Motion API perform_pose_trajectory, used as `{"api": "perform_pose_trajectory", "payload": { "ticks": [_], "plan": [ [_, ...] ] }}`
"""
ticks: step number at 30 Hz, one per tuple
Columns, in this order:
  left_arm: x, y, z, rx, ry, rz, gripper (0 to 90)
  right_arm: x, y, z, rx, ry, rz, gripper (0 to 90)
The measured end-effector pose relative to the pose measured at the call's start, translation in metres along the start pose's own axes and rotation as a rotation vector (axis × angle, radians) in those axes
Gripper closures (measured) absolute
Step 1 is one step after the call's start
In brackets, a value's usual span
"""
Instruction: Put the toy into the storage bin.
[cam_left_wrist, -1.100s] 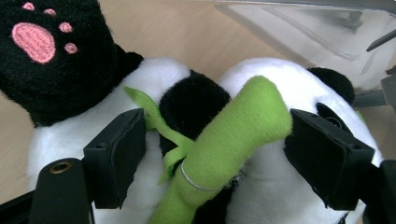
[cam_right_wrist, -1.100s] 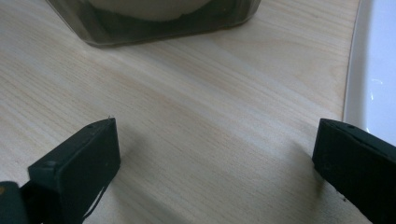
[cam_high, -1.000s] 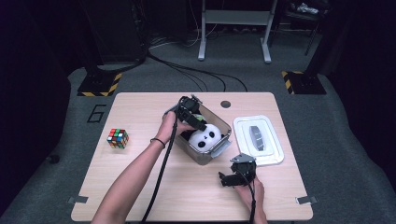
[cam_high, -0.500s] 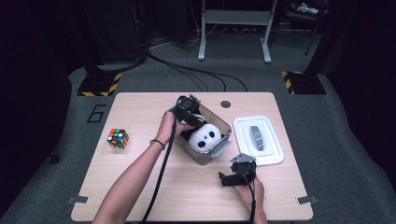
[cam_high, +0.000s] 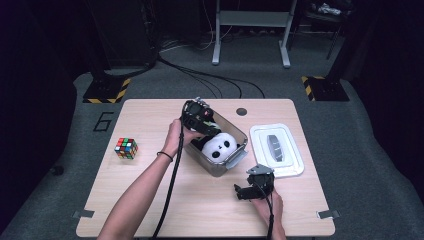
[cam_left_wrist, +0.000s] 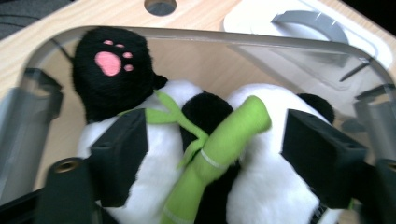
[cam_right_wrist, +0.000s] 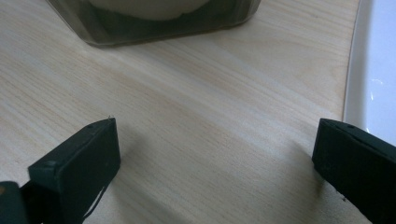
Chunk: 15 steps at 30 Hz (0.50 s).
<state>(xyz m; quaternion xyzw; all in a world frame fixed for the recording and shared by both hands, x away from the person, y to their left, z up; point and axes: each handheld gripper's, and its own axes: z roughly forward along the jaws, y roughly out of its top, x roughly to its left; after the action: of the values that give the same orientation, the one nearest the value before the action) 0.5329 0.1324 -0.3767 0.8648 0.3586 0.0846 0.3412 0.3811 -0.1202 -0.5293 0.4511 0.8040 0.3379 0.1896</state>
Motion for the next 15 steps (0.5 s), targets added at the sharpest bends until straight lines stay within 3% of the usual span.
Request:
{"api": "perform_pose_trajectory", "payload": {
  "ticks": [11, 15],
  "plan": [
    [0.013, -0.024, -0.05, -0.102, 0.025, -0.021, 7.1, 0.0, 0.0, 0.0, -0.001, -0.001, -0.007, 0.2],
    [0.018, -0.033, -0.061, -0.128, 0.033, -0.031, 4.4, 0.0, 0.0, 0.0, 0.0, -0.002, -0.007, 0.2]
  ]
}}
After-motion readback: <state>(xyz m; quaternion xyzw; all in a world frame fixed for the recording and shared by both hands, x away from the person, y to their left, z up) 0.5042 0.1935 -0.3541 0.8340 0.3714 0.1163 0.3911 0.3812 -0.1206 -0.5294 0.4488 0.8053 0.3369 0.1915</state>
